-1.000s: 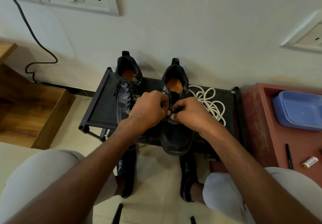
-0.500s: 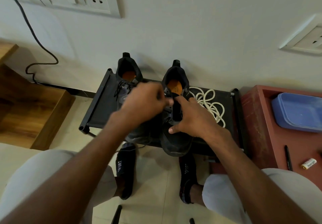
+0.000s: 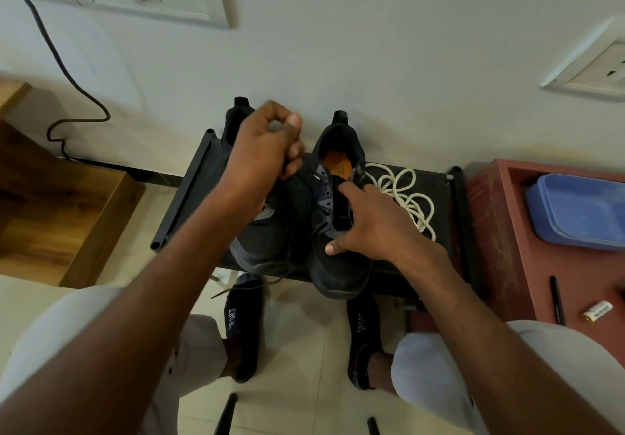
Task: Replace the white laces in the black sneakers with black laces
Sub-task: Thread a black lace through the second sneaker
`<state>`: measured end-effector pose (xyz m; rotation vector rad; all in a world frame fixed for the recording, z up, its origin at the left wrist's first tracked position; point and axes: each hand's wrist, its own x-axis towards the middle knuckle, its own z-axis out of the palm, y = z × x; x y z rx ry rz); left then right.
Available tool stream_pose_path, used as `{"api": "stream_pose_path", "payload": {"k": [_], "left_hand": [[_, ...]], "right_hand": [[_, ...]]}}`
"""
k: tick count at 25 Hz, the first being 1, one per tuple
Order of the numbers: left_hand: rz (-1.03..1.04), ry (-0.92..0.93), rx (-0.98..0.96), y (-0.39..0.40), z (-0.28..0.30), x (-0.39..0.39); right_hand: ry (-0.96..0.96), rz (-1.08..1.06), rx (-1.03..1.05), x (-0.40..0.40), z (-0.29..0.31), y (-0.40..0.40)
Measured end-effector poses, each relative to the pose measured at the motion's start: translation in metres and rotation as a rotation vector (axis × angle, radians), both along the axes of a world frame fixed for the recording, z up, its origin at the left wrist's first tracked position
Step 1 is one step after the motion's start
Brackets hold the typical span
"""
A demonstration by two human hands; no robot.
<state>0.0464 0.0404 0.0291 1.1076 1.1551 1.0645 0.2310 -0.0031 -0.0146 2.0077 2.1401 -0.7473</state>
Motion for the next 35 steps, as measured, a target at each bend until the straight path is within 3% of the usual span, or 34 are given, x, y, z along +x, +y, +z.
{"api": "stream_pose_path", "payload": {"k": [2, 3, 5, 7, 8, 12, 13, 14, 15, 17, 19, 22, 28, 32, 35], "left_hand": [[-0.159, 0.678, 0.13, -0.001, -0.018, 0.002], [-0.301, 0.923, 0.137, -0.005, -0.026, 0.004], [-0.504, 1.095, 0.088, -0.011, -0.037, 0.007], [-0.495, 1.094, 0.141, -0.013, -0.033, 0.008], [-0.445, 0.984, 0.156, -0.011, -0.029, 0.008], [-0.131, -0.044, -0.03, 0.001, -0.002, 0.0], [-0.087, -0.164, -0.087, 0.001, 0.0, 0.0], [-0.053, -0.141, -0.131, 0.0, -0.002, 0.0], [-0.04, 0.042, -0.136, -0.001, -0.006, 0.001], [-0.138, 0.659, -0.013, -0.003, -0.023, 0.003], [-0.39, 1.007, 0.049, -0.011, -0.035, 0.007], [-0.516, 1.049, 0.071, -0.014, -0.036, 0.012], [-0.192, 0.662, 0.028, 0.002, -0.01, -0.008], [-0.186, 0.906, 0.113, 0.001, -0.022, -0.009], [-0.179, 1.035, 0.17, 0.003, -0.028, -0.012]], "right_hand": [[0.014, -0.001, 0.006, 0.0, -0.001, 0.0], [0.02, 0.001, 0.01, 0.0, -0.002, 0.0], [0.023, 0.007, 0.008, 0.001, -0.002, 0.002], [0.022, 0.005, 0.006, 0.001, -0.002, 0.001], [0.024, 0.004, 0.007, 0.001, -0.002, 0.001], [0.033, 0.0, -0.009, 0.003, -0.003, 0.002], [0.035, -0.002, -0.011, 0.003, -0.003, 0.002], [0.036, -0.001, -0.009, 0.003, -0.003, 0.002], [0.035, 0.0, -0.006, 0.003, -0.004, 0.002], [0.033, -0.003, 0.004, 0.002, -0.004, 0.002], [0.027, -0.001, 0.008, 0.002, -0.005, 0.002], [0.017, 0.003, 0.004, 0.002, -0.004, 0.002], [-0.013, 0.003, -0.001, 0.0, 0.0, 0.001], [-0.021, 0.006, -0.005, -0.003, 0.006, -0.002], [0.053, -0.003, 0.119, -0.007, 0.015, -0.004]]}}
